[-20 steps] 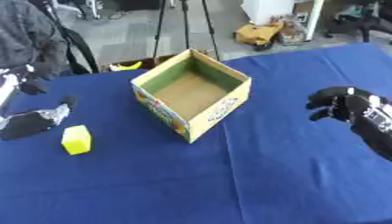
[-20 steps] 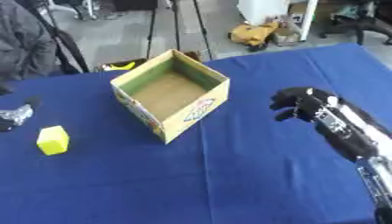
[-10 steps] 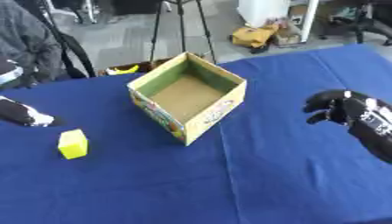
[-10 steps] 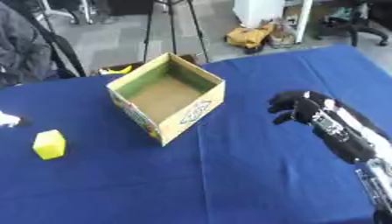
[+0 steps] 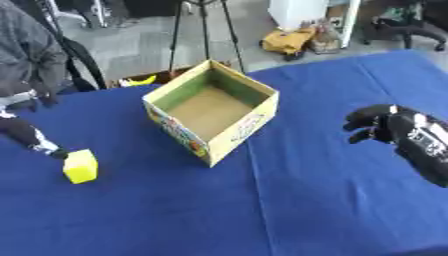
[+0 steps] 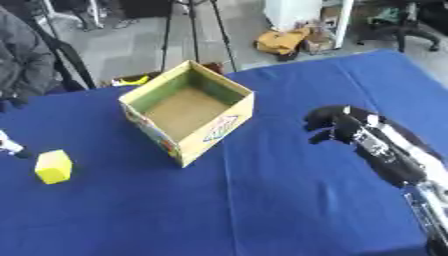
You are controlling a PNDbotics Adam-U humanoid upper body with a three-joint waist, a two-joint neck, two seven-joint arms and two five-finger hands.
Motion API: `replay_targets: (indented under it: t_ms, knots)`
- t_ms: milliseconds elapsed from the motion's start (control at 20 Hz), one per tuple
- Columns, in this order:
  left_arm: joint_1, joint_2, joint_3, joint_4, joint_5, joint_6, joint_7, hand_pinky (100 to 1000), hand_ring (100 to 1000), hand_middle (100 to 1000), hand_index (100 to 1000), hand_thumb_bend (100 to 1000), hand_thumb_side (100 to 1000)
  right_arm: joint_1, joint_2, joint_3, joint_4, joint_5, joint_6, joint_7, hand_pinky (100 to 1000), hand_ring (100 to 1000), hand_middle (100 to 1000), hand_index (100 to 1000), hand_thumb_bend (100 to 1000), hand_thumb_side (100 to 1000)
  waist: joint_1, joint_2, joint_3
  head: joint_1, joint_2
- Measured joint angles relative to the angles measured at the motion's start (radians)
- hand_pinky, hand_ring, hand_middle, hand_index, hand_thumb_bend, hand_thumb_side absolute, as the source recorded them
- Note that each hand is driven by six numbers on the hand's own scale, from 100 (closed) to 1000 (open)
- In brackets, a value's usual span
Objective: Pick up objects on the table and place them in the box.
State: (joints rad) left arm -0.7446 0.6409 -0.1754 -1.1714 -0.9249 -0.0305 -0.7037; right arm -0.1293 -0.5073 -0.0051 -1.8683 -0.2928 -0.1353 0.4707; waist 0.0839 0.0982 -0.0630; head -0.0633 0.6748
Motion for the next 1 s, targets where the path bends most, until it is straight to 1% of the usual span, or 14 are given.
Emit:
replay_targets:
  t_ms: [50,100,150,200,250,300,500,750,1000]
  knots:
    - [-0.002,-0.006,0.000,0.016,-0.008,-0.009,0.005,777,772,780,901,946,454,-0.002,0.000,0.000,0.000,0.000,0.000,0.000,707,788,761,828,100,783,0.001,0.000,-0.001,0.000,0.000]
    - [-0.004,-0.012,0.000,0.029,-0.015,-0.016,0.010,777,772,779,900,917,440,-0.002,0.000,0.000,0.000,0.000,0.000,0.001,707,788,761,828,100,783,0.000,0.001,-0.003,0.000,0.000]
    - [-0.005,-0.018,0.000,0.042,-0.022,-0.023,0.015,776,772,778,900,912,439,-0.002,0.000,0.000,0.000,0.000,0.001,0.002,707,788,761,828,100,783,0.000,0.001,-0.004,0.000,0.000]
    - [-0.005,-0.024,0.000,0.055,-0.028,-0.028,0.020,774,767,772,895,854,412,-0.002,-0.001,0.000,0.000,0.000,0.001,0.002,707,789,761,828,100,784,0.001,0.002,-0.005,0.000,-0.001]
    - [-0.006,-0.029,0.000,0.067,-0.034,-0.033,0.026,773,765,768,893,838,405,-0.003,-0.001,0.001,0.000,0.000,0.002,0.003,707,789,761,828,100,784,0.002,0.002,-0.005,0.000,-0.002]
    - [-0.006,-0.034,0.001,0.078,-0.039,-0.037,0.032,768,756,758,886,785,385,-0.003,-0.001,0.002,0.000,0.000,0.002,0.004,707,789,762,828,100,785,0.002,0.004,-0.006,0.000,-0.003]
    - [-0.006,-0.052,0.008,0.120,-0.044,-0.050,0.074,758,737,736,875,701,358,-0.004,-0.001,0.006,0.000,0.000,0.002,0.007,707,789,761,828,100,787,0.005,0.008,-0.013,0.001,-0.009]
    - [-0.005,-0.066,0.014,0.163,-0.023,-0.065,0.115,758,732,730,873,683,365,-0.007,-0.001,0.006,0.000,0.001,0.000,0.008,708,789,762,829,100,787,0.006,0.012,-0.017,0.005,-0.009]
    - [-0.002,-0.070,0.012,0.178,0.010,-0.074,0.104,762,736,735,874,698,379,-0.011,-0.001,0.006,0.000,0.001,0.000,0.009,708,789,762,829,100,787,0.006,0.013,-0.018,0.005,-0.009]
